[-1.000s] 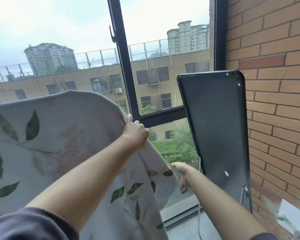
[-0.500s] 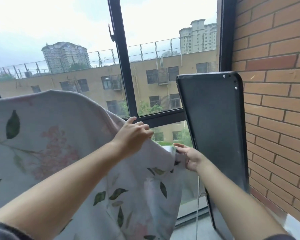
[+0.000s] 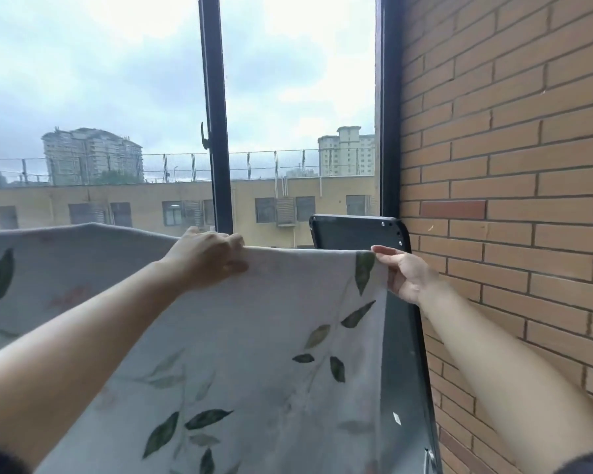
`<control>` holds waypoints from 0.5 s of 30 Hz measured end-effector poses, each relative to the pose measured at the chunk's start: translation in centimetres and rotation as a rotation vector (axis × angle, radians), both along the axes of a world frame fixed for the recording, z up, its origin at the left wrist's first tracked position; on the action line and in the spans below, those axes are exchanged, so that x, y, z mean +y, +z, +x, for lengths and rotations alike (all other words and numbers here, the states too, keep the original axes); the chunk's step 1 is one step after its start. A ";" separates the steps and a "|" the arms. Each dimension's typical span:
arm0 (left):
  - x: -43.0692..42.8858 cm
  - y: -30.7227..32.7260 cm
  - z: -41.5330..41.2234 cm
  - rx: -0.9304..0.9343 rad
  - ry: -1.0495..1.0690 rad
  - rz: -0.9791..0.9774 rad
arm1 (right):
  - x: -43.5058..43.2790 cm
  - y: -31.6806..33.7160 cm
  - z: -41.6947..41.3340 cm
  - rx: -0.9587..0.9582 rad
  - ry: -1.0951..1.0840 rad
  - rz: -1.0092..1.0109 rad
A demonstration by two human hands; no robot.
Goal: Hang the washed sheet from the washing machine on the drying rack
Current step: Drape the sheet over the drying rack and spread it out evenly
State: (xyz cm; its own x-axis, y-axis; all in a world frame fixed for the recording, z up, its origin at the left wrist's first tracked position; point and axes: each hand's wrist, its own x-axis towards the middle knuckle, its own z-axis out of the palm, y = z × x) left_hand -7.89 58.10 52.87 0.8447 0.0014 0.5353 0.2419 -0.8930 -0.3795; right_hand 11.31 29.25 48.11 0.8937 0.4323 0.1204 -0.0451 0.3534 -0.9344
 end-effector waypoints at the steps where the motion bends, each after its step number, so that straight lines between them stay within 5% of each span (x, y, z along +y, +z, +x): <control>1: 0.1 0.9 -0.4 -0.031 0.000 -0.013 | -0.3 0.5 -0.1 0.011 0.024 -0.026; 5: -0.3 2.7 -1.5 -0.113 0.003 -0.111 | -0.1 2.0 -0.8 -0.003 0.175 -0.336; 9: 0.3 3.4 -2.0 -0.210 -0.117 -0.222 | -0.4 5.2 0.8 -0.050 -0.033 -0.138; 13: 0.7 3.3 -2.2 -0.305 -0.211 -0.160 | -0.1 6.2 0.1 -0.020 0.170 -0.377; 15: 0.7 3.1 -2.0 -0.300 -0.205 -0.158 | 0.6 7.0 0.2 -0.088 0.079 -0.387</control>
State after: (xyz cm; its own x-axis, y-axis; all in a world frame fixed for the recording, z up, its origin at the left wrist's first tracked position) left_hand -9.91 58.77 55.96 0.6417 -0.0493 0.7654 0.1318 -0.9760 -0.1734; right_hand 11.52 29.87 55.13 0.8496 0.5273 0.0094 0.0277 -0.0268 -0.9993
